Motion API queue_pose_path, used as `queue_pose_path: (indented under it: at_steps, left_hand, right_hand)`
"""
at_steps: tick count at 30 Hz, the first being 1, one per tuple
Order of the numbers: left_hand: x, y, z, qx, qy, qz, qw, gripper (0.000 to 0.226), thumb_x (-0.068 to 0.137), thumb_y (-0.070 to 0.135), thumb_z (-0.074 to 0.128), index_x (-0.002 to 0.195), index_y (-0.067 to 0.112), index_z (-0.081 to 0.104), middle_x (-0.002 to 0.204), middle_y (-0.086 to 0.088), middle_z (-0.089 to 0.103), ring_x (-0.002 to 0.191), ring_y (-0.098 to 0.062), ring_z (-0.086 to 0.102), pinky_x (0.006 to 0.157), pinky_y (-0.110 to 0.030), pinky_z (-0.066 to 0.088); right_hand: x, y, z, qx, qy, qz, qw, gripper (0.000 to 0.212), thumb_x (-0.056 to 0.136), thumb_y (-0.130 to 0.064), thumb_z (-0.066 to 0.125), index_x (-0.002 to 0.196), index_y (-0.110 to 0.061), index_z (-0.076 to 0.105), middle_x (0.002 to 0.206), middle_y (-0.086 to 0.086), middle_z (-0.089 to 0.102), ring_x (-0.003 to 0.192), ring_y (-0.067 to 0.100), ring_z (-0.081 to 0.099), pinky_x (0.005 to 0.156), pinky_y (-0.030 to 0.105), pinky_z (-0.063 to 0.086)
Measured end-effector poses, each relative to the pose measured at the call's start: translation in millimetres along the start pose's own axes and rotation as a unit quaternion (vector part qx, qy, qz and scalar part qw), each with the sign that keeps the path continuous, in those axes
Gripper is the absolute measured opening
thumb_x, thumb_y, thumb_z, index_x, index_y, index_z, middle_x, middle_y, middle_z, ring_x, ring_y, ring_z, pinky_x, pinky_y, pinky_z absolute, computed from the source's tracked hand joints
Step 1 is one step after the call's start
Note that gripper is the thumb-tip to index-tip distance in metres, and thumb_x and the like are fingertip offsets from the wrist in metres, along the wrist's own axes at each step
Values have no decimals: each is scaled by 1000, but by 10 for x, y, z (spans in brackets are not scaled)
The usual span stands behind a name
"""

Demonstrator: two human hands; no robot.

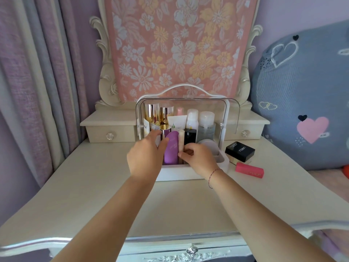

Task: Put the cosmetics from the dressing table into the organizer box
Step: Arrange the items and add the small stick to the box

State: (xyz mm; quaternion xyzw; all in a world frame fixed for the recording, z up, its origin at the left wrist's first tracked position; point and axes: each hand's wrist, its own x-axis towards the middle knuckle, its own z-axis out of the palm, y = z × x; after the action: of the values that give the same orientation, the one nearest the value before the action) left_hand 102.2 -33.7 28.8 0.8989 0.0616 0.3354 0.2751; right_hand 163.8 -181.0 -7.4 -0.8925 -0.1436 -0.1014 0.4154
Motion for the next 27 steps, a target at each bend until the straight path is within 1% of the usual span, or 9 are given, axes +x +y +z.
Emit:
queue_pose_path:
  at_steps: [2,4,7,11,15,18,22,25,27]
  left_hand:
    - [30,42,-13,13,-7,7,1000,21,90,37,52,101,26,66,72,-3,66,70,-26,60,54,-28,41]
    - [54,69,-37,40,-19,13,999,19,91,32,52,91,24,69,74,-2,67,70,-25,59,52,-26,40]
    - [101,80,-60,87,-27,18,996,19,91,29,52,88,23,70,76,-3,68,70,-25,60,48,-22,32]
    - [169,55,-58,121,-18,15,992,20,89,19,52,82,16,70,78,-6,67,67,-26,58,48,-21,31]
    - [173,47,-49,106,-6,37,994,21,92,16,51,89,18,72,87,-6,64,71,-28,60,51,-26,39]
    - [139,56,-44,85,5,39,996,23,95,17,49,101,22,70,96,-6,63,75,-29,59,56,-26,34]
    - [127,17,-27,79,21,44,996,25,94,13,49,102,23,70,92,-6,63,73,-29,59,55,-26,33]
    - [125,10,-25,78,20,41,996,24,93,12,50,102,22,70,92,-6,63,73,-30,60,55,-27,34]
    - [117,9,-22,77,23,43,996,25,93,12,50,103,22,69,91,-6,62,72,-31,59,55,-27,34]
  right_hand:
    - [2,2,-11,0,-7,-2,1000,14,86,-28,65,92,-16,69,79,-4,64,82,20,63,77,37,51]
    - [2,7,-13,0,-11,-5,1000,15,86,-28,64,91,-15,69,78,-3,65,81,21,63,76,37,50]
    - [1,11,-9,5,-10,-5,1000,16,86,-28,64,91,-14,70,78,-2,66,80,21,63,76,38,51]
    - [-6,3,-16,2,-17,-4,1000,15,87,-28,63,93,-15,69,82,-1,67,81,20,63,77,38,51]
    - [-18,3,-30,1,-23,-7,1000,14,89,-26,60,93,-15,68,82,-1,66,81,20,62,75,36,49]
    - [-31,-4,-40,0,-27,-9,1000,15,90,-25,59,94,-14,68,83,-1,65,81,19,60,74,34,47]
    - [-35,-7,-53,0,-27,-5,1000,19,92,-26,56,96,-11,67,86,3,68,82,21,61,75,38,48]
    - [-40,-7,-50,-11,-28,-8,1000,17,93,-26,54,95,-13,64,81,0,63,76,18,57,67,33,43]
    - [-46,-5,-45,-27,-33,-11,999,16,93,-27,55,97,-14,64,88,2,67,81,20,60,70,34,46]
